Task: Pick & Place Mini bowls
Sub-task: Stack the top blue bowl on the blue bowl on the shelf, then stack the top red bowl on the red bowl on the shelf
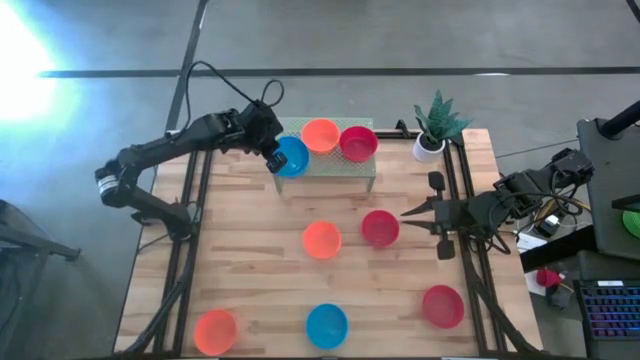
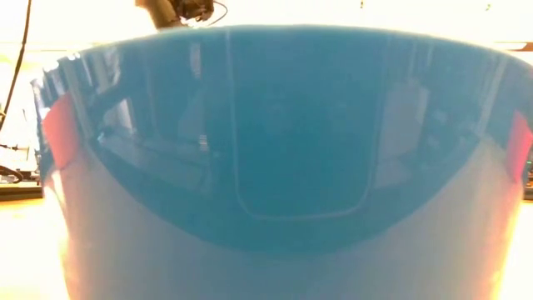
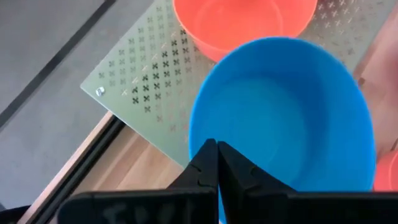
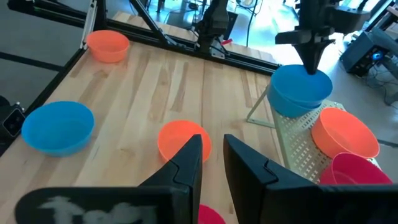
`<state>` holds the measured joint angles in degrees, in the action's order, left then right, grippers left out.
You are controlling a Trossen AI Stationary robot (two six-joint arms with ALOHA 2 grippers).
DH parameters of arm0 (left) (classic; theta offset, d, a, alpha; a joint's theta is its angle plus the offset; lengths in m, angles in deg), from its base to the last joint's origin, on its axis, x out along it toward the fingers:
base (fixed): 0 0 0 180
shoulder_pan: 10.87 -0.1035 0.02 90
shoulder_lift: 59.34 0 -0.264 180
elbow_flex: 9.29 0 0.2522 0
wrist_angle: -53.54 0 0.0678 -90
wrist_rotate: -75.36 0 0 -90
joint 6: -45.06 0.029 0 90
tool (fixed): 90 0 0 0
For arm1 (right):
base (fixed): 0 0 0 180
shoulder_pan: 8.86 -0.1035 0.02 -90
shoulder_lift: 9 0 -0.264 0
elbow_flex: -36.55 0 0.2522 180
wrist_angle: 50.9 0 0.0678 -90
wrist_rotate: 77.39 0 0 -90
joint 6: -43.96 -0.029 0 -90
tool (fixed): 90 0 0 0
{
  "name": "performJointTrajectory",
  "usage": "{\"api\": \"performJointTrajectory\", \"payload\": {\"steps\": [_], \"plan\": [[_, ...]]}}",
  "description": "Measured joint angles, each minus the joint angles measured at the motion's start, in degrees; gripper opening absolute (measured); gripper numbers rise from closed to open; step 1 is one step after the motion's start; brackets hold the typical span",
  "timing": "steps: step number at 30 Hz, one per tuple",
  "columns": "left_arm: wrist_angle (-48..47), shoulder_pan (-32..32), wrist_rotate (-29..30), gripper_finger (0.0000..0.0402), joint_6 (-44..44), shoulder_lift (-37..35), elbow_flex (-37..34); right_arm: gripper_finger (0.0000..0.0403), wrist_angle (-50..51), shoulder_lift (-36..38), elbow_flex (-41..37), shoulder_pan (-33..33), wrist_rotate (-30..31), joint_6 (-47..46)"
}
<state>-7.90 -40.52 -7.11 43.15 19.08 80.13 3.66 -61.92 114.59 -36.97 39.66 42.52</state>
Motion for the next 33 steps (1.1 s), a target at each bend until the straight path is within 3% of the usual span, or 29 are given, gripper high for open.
{"api": "performJointTrajectory", "payload": {"steps": [10,25,33], "plan": [[2.91,0.00,0.00,0.0000,0.97,-0.16,4.25,0.0061,0.00,0.00,0.00,0.01,0.00,-0.08],[10.20,0.00,0.00,0.0000,2.49,3.53,0.00,0.0061,0.00,0.00,0.00,0.01,-0.02,-0.09],[10.45,0.35,0.07,0.0000,3.29,0.05,1.79,0.0061,0.11,0.00,0.00,0.00,-0.04,-0.08]]}}
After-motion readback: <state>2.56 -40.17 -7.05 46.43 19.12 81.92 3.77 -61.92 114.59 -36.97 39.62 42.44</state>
